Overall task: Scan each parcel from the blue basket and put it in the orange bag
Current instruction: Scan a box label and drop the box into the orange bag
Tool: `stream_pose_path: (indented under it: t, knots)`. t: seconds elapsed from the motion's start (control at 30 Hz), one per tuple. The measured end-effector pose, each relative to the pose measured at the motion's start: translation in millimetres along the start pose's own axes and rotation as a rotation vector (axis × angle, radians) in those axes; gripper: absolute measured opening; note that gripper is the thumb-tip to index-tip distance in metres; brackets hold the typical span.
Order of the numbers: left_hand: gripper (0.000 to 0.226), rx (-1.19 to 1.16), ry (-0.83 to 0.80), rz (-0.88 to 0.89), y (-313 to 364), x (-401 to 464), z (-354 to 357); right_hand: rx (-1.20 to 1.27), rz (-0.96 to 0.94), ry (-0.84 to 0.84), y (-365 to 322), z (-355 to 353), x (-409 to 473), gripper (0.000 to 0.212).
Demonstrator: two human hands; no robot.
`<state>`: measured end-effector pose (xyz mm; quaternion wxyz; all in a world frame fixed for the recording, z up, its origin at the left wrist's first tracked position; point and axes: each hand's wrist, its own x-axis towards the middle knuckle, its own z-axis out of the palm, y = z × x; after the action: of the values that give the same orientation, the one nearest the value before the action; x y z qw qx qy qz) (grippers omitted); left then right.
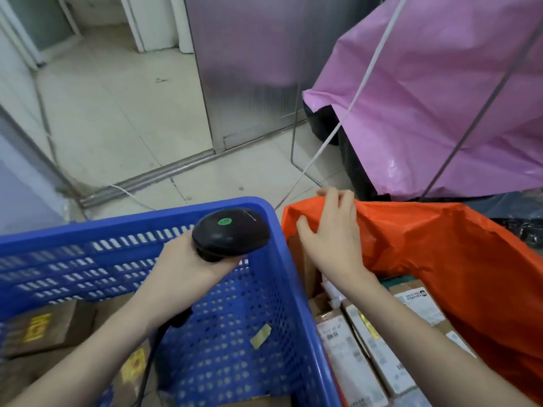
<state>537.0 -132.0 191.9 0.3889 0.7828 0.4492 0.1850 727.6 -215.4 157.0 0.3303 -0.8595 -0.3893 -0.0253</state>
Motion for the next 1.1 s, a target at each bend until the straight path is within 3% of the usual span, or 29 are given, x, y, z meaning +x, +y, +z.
stream_pose_path:
  t: [0.17,0.27,0.43,0.5,0.77,0.93,1.1]
  knots:
    - [0.018,-0.029,0.015,0.020,-25,-27,-77,0.132,-0.188,-0.037,-82,-9,-11,0.043]
    - [0.031,-0.063,0.032,0.025,-48,-46,-121,0.159,-0.257,-0.125,-128,5,-25,0.042]
    - [0.020,-0.055,0.070,-0.029,-97,-76,-174,0.191,-0.322,-0.312,-182,39,-59,0.041]
    - [0.037,-0.046,0.092,-0.062,-123,-84,-188,0.191,-0.346,-0.378,-196,55,-75,0.042]
    - [0.057,-0.072,0.035,-0.109,-191,-112,-242,0.206,-0.363,-0.688,-245,118,-128,0.051]
    - [0.042,-0.030,-0.056,-0.150,-234,-126,-269,0.169,-0.310,-0.943,-265,160,-161,0.059]
    - [0.030,-0.048,-0.054,-0.191,-264,-134,-270,0.115,-0.126,-1.131,-266,203,-193,0.060]
